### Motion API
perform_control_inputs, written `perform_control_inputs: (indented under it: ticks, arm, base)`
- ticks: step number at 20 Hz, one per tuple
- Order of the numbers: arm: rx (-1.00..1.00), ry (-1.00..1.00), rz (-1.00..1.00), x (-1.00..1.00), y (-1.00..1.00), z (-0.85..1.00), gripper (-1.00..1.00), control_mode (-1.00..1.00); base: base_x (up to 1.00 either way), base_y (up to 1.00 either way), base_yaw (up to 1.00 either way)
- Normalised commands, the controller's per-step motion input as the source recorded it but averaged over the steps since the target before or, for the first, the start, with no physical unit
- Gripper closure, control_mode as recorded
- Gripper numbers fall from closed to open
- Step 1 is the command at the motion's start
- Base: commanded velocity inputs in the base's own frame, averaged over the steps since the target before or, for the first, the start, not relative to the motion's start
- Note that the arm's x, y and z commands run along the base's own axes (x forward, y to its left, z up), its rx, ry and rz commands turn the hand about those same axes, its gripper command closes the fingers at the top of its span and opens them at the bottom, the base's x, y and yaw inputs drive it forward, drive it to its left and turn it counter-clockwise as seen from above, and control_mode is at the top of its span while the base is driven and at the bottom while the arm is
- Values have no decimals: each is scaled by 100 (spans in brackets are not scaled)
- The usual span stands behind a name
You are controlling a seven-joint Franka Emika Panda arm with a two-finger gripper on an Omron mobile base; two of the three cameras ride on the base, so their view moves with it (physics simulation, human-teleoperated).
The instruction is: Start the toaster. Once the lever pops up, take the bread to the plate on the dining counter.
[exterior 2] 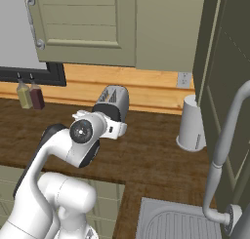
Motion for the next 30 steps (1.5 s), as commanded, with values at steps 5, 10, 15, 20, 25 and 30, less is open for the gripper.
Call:
perform_control_inputs:
  ticks: [5,10,15,20,25,30]
  arm:
    - [0,0,0,0,0,0,-100,-100]
    - [0,0,0,0,0,0,-100,-100]
    - [0,0,0,0,0,0,-100,-100]
    - [0,0,0,0,0,0,-100,-100]
    - [0,0,0,0,0,0,-100,-100]
    - [0,0,0,0,0,0,-100,-100]
  base:
    - [0,0,0]
    - [0,0,0]
    - [0,0,0]
    - [0,0,0]
    - [0,0,0]
    - [0,0,0]
